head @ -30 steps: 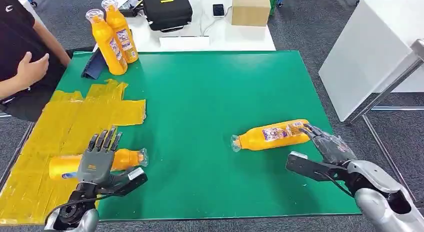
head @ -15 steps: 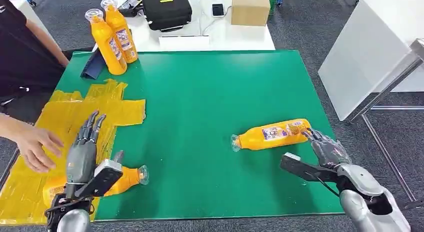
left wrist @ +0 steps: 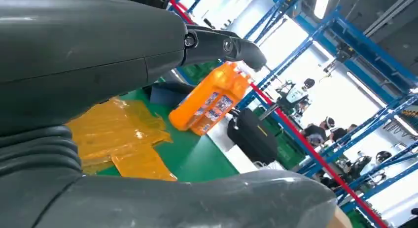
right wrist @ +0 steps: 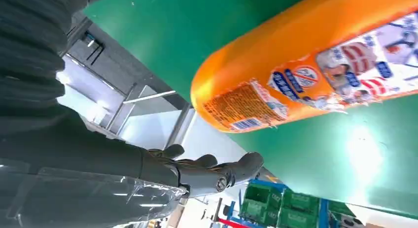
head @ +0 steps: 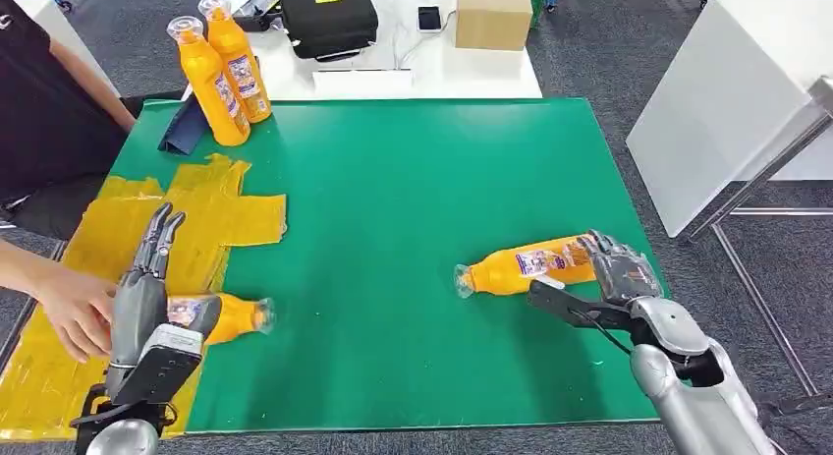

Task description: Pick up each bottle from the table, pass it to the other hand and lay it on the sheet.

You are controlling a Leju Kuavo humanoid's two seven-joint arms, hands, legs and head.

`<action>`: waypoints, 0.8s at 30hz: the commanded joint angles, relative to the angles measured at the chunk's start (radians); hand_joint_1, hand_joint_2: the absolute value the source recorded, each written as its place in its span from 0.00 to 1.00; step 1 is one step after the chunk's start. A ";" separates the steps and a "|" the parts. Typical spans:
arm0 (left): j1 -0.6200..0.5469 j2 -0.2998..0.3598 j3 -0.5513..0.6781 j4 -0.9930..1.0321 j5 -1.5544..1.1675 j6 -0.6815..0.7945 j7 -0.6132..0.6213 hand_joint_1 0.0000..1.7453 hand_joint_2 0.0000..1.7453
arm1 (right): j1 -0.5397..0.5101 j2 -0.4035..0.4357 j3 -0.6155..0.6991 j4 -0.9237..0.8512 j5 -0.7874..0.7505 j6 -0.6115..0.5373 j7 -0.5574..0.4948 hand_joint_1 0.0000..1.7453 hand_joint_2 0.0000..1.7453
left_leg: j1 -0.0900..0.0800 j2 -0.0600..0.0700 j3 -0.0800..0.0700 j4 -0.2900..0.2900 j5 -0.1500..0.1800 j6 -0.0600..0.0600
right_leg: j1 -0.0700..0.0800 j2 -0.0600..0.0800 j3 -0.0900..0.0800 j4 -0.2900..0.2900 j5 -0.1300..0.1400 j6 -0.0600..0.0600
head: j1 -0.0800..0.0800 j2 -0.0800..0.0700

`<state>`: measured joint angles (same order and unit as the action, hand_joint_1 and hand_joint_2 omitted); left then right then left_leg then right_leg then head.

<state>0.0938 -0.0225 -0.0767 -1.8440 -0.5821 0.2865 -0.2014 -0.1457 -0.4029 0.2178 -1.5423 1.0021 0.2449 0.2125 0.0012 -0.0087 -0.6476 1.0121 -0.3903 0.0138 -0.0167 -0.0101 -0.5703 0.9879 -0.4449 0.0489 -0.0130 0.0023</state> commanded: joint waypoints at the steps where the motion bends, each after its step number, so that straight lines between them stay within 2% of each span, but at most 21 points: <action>1: 0.009 -0.015 0.021 -0.021 0.038 -0.015 -0.015 0.00 0.00 | -0.090 0.050 0.050 0.134 0.020 0.024 0.008 0.00 1.00 | 0.001 0.005 0.004 0.000 -0.001 -0.001 | 0.001 0.005 0.003 -0.001 0.001 -0.002 | 0.000 0.000; 7: 0.010 -0.011 0.026 -0.047 0.093 -0.024 -0.037 0.00 0.00 | -0.189 0.082 0.109 0.316 0.070 0.047 -0.003 0.00 1.00 | 0.001 0.006 0.004 -0.001 -0.001 -0.001 | 0.002 0.006 0.003 -0.002 0.001 -0.002 | 0.000 0.000; 14: 0.011 -0.012 0.027 -0.050 0.109 -0.022 -0.045 0.00 0.00 | -0.203 0.089 0.117 0.352 0.083 0.043 -0.005 0.00 1.00 | 0.001 0.004 0.004 0.000 -0.001 -0.001 | 0.002 0.004 0.004 -0.002 0.000 -0.002 | 0.000 0.000; 24: 0.024 -0.025 0.056 -0.063 0.181 -0.028 -0.075 0.00 0.00 | -0.316 0.148 0.128 0.537 0.173 -0.004 -0.003 0.00 1.00 | 0.001 0.005 0.004 0.000 -0.001 -0.001 | 0.001 0.005 0.003 -0.001 0.001 -0.002 | 0.000 0.000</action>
<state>0.1204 -0.0237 -0.0656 -1.9234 -0.4379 0.2701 -0.2655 -0.3477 -0.3212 0.3082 -1.2081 1.1441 0.2437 0.2171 0.0012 -0.0088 -0.6478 1.0121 -0.3900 0.0141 -0.0166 -0.0103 -0.5702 0.9880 -0.4449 0.0489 -0.0126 0.0023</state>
